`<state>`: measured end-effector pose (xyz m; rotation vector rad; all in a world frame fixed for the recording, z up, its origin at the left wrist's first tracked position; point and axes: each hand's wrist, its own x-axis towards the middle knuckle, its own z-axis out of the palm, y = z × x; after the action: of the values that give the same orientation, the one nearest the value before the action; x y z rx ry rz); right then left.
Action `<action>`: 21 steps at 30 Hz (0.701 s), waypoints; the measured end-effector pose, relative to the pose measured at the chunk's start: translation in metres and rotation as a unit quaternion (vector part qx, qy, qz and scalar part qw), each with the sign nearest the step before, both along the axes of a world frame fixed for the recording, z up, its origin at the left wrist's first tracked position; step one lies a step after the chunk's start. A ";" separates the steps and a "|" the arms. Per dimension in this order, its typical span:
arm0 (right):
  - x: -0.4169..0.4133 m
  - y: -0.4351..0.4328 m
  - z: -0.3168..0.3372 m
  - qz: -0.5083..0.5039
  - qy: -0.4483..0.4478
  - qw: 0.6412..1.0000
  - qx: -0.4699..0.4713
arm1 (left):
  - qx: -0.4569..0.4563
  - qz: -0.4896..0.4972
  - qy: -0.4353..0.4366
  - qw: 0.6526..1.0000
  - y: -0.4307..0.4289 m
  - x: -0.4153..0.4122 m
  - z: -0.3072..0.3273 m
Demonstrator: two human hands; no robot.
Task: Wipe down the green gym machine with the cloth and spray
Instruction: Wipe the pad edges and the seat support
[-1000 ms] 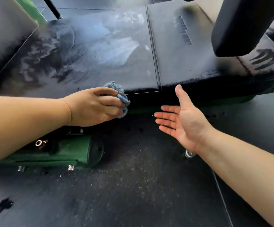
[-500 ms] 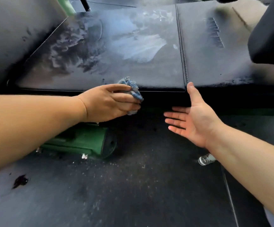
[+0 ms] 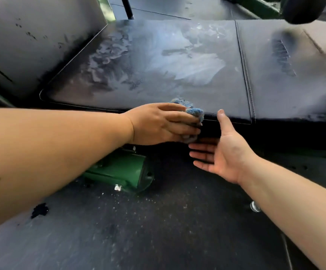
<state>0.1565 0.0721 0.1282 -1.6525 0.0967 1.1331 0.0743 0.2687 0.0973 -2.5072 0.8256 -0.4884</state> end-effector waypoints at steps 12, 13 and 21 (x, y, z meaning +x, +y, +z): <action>-0.001 0.010 0.035 0.160 -0.411 0.896 0.042 | -0.123 0.334 -0.030 0.934 0.065 -0.134 -0.059; 0.004 0.022 0.035 0.191 -0.517 0.834 0.038 | -0.214 0.382 -0.074 0.896 0.044 -0.126 -0.063; 0.028 0.118 0.013 0.521 -0.666 0.530 -0.067 | -0.834 0.392 -0.381 -0.076 -0.043 -0.003 -0.012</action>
<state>0.1841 0.1900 0.1413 -2.3068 -2.0704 0.2105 0.0708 0.2252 0.0854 0.3950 1.4266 1.1504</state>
